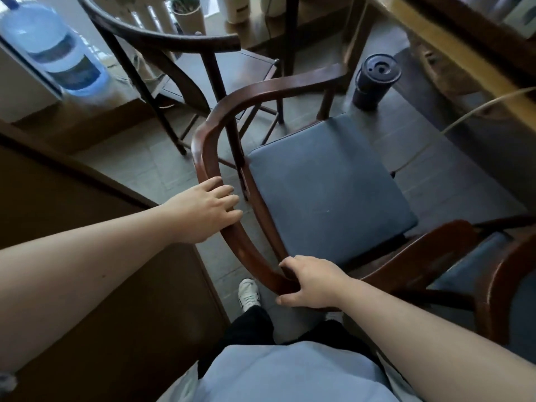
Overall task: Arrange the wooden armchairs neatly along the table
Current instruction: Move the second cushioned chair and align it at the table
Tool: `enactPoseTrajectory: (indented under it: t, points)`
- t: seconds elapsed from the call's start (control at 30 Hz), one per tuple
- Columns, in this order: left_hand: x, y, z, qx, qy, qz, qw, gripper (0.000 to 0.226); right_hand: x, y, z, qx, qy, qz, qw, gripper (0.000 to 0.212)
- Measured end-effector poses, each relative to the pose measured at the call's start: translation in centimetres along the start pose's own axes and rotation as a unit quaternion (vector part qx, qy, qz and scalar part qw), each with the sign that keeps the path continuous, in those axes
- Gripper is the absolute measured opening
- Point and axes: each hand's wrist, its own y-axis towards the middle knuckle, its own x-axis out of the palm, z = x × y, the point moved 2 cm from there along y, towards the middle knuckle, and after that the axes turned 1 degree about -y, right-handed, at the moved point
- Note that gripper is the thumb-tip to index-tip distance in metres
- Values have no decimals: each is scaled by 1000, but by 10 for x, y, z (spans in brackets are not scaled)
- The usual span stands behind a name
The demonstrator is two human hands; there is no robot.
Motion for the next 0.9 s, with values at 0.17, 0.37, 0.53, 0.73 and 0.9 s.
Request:
enactPoseTrajectory:
  t: [0.17,0.37,0.53,0.73,0.9]
  points:
    - [16,12,-17,28,1,-7,1000,26,22,12,-17,57,50,12,997,61]
    - [15,14,-21,40,-39,-24,998,17,26,14,-18,105,56,11,993,36]
    - [6,26,3,45,-69,-6,997,13,26,-6,8,94,-5,13,995,37]
    - [-19,71,63,59,-94,-5,994,13,12,-64,70,112,-36,-20,993,30]
    - [-26,90,74,70,-95,25,993,13,5,-87,100,123,-38,-30,991,28]
